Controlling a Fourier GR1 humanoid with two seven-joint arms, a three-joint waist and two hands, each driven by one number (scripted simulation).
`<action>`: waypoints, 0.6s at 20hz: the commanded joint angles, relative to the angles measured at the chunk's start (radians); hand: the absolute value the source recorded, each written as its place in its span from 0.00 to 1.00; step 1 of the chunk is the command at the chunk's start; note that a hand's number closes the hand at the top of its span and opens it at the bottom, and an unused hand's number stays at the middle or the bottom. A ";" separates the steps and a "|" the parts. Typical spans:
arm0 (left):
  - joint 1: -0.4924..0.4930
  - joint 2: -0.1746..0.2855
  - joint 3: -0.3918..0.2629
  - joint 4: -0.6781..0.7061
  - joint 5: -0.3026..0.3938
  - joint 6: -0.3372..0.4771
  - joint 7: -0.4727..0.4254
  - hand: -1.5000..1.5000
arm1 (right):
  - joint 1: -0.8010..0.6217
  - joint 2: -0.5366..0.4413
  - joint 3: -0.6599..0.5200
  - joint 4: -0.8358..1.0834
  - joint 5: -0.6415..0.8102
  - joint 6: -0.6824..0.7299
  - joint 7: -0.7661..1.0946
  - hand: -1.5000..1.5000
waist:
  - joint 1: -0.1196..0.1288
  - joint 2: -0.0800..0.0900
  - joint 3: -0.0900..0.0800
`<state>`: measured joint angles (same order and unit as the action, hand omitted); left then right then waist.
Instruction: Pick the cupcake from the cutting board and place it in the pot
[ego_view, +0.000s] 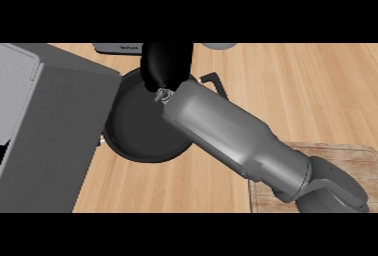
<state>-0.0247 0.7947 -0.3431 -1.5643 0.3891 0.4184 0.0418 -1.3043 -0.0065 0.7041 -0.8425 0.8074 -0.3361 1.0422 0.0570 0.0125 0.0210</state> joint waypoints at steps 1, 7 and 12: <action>-0.024 -0.061 -0.007 0.039 0.005 -0.006 -0.005 0.50 | -0.006 0.006 -0.002 0.158 -0.021 -0.037 -0.042 1.00 | -0.001 0.008 -0.023; -0.056 -0.066 -0.038 0.037 -0.002 0.007 0.005 0.50 | 0.078 0.006 -0.061 0.171 -0.173 -0.225 -0.104 0.00 | 0.020 0.015 -0.023; -0.057 -0.067 -0.048 0.023 0.003 0.025 0.010 0.50 | 0.040 0.006 -0.118 0.241 -0.262 -0.289 -0.235 0.00 | 0.037 0.019 -0.022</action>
<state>-0.0672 0.7911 -0.3796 -1.5714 0.3910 0.4385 0.0486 -1.2510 -0.0022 0.6146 -0.6504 0.6083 -0.5516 0.8685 0.0863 0.0237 0.0204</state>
